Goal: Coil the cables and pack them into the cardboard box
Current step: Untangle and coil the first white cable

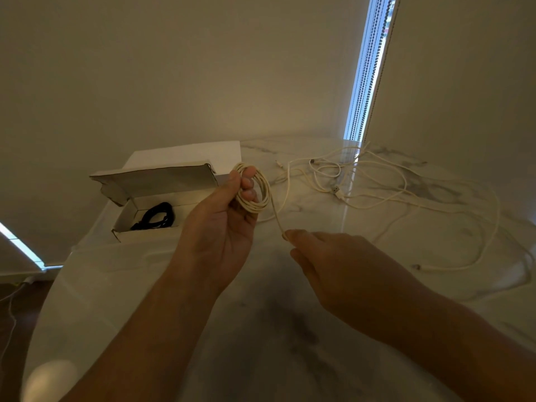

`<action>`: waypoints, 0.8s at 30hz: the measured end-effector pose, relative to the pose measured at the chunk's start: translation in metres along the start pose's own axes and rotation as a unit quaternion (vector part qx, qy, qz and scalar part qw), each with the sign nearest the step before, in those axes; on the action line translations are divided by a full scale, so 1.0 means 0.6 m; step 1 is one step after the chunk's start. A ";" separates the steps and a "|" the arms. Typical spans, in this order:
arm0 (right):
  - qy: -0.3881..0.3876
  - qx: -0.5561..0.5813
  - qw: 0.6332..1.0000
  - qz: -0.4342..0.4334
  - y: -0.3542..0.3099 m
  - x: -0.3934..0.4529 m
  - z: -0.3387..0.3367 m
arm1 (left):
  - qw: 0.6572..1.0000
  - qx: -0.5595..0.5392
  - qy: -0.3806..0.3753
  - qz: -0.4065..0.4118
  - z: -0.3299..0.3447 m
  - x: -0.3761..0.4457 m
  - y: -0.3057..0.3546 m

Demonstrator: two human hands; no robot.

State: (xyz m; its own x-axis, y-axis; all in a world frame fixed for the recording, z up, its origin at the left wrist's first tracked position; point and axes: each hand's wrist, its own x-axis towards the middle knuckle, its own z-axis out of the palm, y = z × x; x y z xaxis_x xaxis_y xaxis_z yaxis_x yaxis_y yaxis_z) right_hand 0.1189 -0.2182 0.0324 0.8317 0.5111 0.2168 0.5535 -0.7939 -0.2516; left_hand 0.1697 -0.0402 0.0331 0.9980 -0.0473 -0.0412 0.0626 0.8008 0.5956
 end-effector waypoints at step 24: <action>0.150 0.028 0.987 -0.054 -0.005 -0.014 -0.042 | 0.817 0.561 -0.109 0.075 0.011 -0.024 -0.038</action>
State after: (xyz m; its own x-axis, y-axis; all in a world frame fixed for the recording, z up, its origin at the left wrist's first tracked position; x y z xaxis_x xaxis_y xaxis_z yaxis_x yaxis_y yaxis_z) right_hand 0.1094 -0.2285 0.0552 0.7221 0.4651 0.5121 0.6467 -0.7167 -0.2609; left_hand 0.1539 -0.0617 0.0257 0.9647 -0.2015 0.1696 -0.2164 -0.2395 0.9465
